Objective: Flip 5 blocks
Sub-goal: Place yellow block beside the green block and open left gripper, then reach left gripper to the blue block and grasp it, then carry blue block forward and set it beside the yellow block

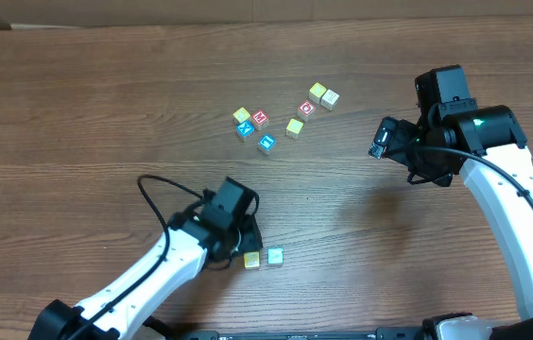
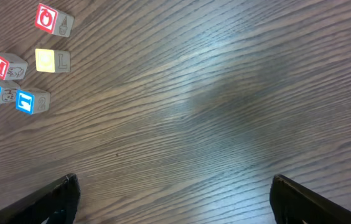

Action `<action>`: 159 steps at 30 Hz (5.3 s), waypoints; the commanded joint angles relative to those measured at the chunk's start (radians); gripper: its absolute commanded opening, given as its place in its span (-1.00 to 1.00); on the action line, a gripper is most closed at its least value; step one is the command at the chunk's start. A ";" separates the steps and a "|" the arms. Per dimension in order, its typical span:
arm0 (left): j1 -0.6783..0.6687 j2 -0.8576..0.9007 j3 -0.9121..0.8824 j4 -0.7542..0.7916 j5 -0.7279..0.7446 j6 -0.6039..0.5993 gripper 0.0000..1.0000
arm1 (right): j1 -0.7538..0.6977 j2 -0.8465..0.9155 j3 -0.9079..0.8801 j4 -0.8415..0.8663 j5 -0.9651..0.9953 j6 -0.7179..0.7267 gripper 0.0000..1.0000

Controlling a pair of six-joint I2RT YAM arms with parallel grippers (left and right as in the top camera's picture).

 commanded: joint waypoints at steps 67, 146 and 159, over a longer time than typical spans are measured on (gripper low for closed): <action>0.155 0.759 0.917 -0.108 0.127 0.927 -0.27 | -0.001 -0.021 0.013 -0.016 -0.003 -0.037 0.97; 0.094 0.085 0.554 -0.431 -0.140 0.436 -0.91 | 0.000 -0.021 -0.058 -0.100 -0.003 -0.048 0.95; 0.035 -0.318 0.082 -0.353 -0.007 0.204 -0.82 | 0.192 -0.021 -0.262 0.030 -0.079 0.043 0.92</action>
